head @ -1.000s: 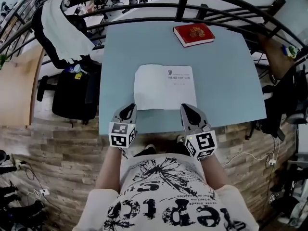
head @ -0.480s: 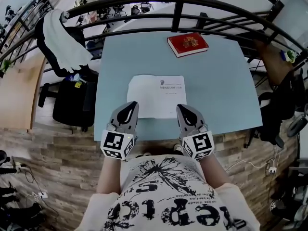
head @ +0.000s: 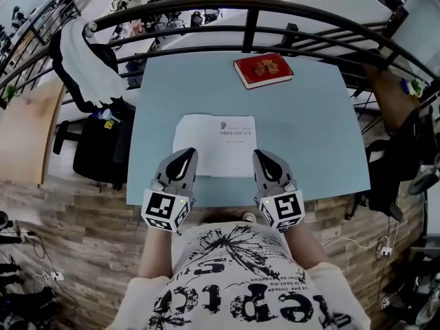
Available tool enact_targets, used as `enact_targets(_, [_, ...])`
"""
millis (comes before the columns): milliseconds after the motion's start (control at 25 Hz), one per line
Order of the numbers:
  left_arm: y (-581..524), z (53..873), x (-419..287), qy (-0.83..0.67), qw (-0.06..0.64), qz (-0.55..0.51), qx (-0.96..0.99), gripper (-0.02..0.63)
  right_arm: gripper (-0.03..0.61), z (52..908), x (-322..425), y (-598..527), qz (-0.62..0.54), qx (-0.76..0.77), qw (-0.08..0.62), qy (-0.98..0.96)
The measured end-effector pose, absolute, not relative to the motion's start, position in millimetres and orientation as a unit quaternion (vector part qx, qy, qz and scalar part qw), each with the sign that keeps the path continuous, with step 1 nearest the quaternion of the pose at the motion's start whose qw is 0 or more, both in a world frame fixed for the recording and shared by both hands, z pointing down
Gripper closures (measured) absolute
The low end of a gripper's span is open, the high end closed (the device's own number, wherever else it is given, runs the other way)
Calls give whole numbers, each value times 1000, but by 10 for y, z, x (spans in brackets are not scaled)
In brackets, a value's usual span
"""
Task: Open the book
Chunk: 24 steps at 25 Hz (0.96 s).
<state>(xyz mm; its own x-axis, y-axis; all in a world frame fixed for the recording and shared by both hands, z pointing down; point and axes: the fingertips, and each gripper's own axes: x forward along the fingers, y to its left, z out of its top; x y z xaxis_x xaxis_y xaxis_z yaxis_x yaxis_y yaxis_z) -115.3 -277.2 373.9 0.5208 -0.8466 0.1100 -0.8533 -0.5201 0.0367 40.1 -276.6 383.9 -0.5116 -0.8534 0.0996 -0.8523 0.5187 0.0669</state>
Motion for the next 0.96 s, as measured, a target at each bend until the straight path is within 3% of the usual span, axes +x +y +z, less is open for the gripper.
enact_targets(960, [-2837,3508,-1090,-493,37,-1,869,588,569,3584,433,-2784,-36,485,27,-874])
